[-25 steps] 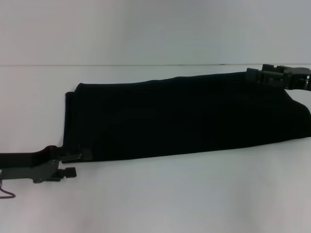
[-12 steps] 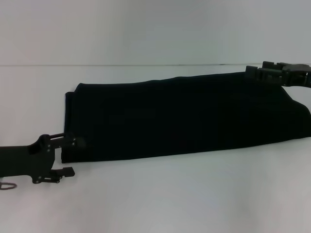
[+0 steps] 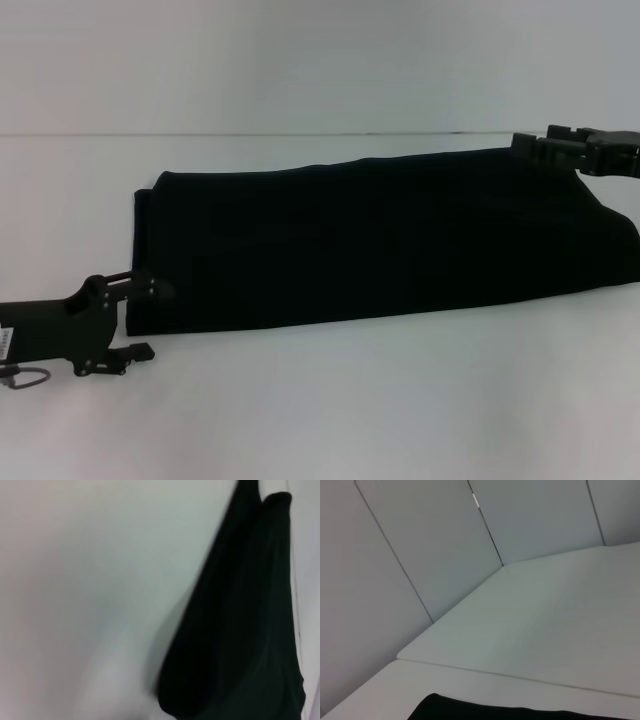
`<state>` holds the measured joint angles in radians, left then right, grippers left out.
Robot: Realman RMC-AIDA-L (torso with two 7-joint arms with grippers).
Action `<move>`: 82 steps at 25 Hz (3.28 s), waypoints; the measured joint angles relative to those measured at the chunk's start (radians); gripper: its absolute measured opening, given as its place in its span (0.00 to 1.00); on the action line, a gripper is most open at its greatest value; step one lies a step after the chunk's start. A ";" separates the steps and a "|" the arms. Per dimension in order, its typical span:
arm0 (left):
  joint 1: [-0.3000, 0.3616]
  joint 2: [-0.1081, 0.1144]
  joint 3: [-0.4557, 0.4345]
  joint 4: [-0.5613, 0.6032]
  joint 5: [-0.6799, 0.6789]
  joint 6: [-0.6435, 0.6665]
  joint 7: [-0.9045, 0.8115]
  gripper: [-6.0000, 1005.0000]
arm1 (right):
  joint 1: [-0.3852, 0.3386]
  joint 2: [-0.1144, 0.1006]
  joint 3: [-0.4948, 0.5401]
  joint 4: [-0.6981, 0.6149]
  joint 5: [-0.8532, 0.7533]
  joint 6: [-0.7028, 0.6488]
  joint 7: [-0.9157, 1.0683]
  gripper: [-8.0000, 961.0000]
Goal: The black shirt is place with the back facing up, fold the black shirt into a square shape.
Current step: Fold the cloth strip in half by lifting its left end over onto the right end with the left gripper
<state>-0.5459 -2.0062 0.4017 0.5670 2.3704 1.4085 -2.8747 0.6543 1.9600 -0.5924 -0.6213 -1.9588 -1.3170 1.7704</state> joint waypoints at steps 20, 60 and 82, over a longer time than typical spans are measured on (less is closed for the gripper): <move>-0.012 0.002 0.006 -0.011 0.004 -0.084 0.010 0.86 | -0.003 0.008 0.005 0.000 0.006 0.005 0.006 0.94; -0.035 0.005 0.045 -0.042 0.003 -0.164 0.140 0.24 | -0.016 0.006 0.005 0.000 0.003 -0.007 0.011 0.94; 0.107 0.049 -0.141 0.130 0.010 -0.062 0.449 0.03 | 0.009 0.042 0.039 0.011 0.024 0.078 0.025 0.94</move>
<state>-0.4393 -1.9567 0.2612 0.6966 2.3803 1.3465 -2.4260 0.6631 2.0020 -0.5537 -0.6106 -1.9353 -1.2394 1.7956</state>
